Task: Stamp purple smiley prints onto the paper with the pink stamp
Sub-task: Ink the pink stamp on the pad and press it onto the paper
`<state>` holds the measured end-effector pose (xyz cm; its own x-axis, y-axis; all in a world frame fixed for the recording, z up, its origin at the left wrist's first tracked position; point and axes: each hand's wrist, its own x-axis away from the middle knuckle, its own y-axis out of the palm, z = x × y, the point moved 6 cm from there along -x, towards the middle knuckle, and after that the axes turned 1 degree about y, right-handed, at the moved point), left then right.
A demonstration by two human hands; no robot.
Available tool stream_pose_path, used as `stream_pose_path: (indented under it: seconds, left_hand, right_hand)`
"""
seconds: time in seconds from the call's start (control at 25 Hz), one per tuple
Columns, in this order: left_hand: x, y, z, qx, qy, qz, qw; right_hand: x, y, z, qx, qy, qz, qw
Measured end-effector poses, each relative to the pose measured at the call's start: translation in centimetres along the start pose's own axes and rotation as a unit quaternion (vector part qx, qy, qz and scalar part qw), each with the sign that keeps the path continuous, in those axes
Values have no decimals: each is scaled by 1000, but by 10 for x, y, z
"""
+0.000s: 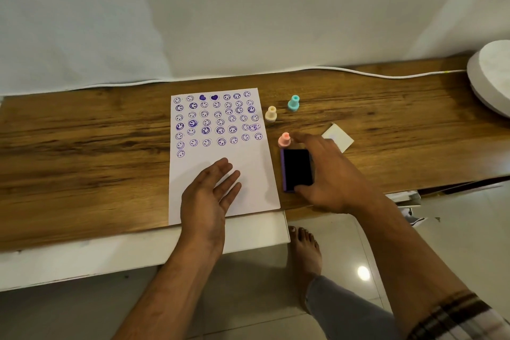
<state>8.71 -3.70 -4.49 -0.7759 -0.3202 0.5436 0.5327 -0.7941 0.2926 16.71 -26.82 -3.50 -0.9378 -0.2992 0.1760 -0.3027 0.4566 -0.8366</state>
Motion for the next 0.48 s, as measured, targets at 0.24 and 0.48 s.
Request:
stream_pose_path:
  seconds: [0.24,0.48]
  left_hand:
    - [2,0,-1,-19,17,3,1000]
    - [4,2,4,-42,48,0,998]
  right_hand:
    - [-18,0,-9,53,29,185,981]
    - [-30,2,-13,52,42,219,973]
